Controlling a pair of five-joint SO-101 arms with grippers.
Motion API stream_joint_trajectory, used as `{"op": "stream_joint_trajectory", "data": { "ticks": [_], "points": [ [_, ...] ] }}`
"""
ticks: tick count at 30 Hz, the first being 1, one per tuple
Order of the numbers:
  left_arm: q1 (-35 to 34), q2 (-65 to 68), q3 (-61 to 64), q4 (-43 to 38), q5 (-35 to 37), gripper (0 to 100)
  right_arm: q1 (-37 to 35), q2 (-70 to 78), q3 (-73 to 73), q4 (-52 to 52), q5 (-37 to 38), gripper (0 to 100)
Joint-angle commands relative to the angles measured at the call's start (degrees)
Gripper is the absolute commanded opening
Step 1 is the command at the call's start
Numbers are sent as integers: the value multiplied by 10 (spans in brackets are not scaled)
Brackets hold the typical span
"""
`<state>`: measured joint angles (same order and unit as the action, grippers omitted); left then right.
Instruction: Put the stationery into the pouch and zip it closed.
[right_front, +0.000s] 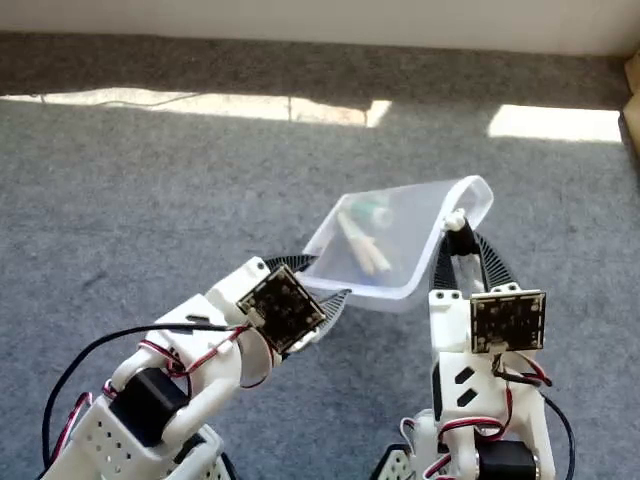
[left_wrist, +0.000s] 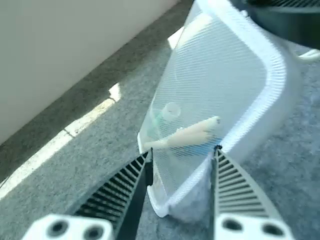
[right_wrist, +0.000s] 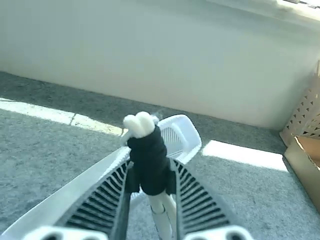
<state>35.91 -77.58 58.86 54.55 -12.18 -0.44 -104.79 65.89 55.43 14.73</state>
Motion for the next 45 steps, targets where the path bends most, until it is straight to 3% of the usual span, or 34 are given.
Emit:
{"op": "stream_joint_trajectory", "data": {
  "ticks": [1, 12, 16, 21, 26, 31, 39, 45],
  "points": [
    [46, -8, -56, 48, -4, 190, -18, -4, -24, 3, -4, 8],
    [117, -5, -46, 46, 0, 217, -20, -4, -24, 4, -4, 8],
    [115, -4, -6, -24, 34, 216, -29, -4, -24, 10, -4, 8],
    [116, -6, 44, -99, 69, 216, -100, -4, -29, 56, 28, 8],
    [115, -3, 59, -121, 70, 216, -107, -4, -29, 65, 28, 8],
    [114, -6, 78, -163, 69, 157, -107, -4, -29, 65, 30, 8],
    [114, -7, 165, -304, 69, 63, -107, -4, -29, 65, 31, 8],
    [109, -7, 165, -314, 69, 6, -104, -4, -29, 65, 31, 8]
  ]
}}
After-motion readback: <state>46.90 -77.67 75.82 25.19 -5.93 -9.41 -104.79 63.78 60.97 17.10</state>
